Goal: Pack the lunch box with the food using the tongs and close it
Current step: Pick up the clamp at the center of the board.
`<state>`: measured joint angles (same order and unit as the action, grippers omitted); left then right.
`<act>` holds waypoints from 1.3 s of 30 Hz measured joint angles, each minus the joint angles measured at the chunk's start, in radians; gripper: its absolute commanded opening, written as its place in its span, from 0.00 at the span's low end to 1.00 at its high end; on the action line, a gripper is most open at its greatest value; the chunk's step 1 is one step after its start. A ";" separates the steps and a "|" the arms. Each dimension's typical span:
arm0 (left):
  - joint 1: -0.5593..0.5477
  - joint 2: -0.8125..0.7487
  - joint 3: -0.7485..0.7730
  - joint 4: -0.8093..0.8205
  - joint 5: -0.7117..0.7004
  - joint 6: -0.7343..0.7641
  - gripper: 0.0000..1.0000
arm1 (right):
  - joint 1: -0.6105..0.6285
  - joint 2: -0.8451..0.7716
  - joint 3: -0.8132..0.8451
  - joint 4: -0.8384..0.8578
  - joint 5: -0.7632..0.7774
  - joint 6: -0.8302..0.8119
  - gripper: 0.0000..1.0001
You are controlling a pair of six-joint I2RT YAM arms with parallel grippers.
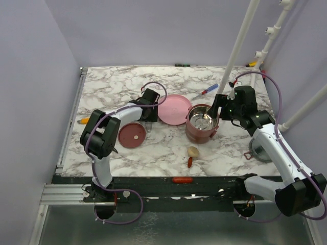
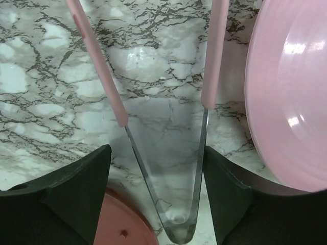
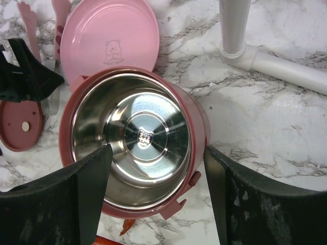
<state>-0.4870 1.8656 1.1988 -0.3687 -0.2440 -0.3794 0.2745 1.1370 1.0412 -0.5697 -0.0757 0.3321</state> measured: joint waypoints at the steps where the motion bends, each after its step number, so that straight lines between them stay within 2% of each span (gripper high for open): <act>1: 0.000 0.011 0.010 -0.001 0.000 0.000 0.73 | 0.000 0.000 -0.001 0.001 -0.001 0.000 0.76; 11: 0.028 0.124 0.148 0.013 0.008 -0.001 0.69 | 0.000 0.000 -0.001 0.009 -0.017 0.000 0.76; 12: 0.032 0.131 0.156 0.016 0.007 -0.001 0.68 | 0.000 0.001 -0.001 0.012 -0.021 0.000 0.76; 15: 0.042 0.140 0.165 0.022 0.006 -0.002 0.53 | 0.000 0.002 -0.001 0.023 -0.030 0.000 0.76; 17: 0.049 0.140 0.165 0.026 0.003 -0.001 0.47 | 0.000 0.005 -0.001 0.029 -0.037 0.000 0.76; 20: 0.060 0.140 0.164 0.031 0.002 0.001 0.43 | 0.000 0.011 -0.001 0.033 -0.045 0.000 0.76; 26: 0.068 0.126 0.162 0.027 0.031 0.002 0.43 | 0.000 0.022 -0.001 0.046 -0.049 0.000 0.76; 35: 0.068 -0.101 0.126 -0.044 0.133 0.044 0.41 | 0.000 0.023 -0.001 0.058 -0.059 0.000 0.76; 39: 0.068 -0.240 0.047 -0.069 0.230 0.082 0.40 | 0.000 0.023 -0.001 0.061 -0.060 -0.001 0.76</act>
<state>-0.4187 1.6260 1.2453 -0.4374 -0.0135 -0.2970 0.2745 1.1603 1.0405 -0.5083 -0.1352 0.3309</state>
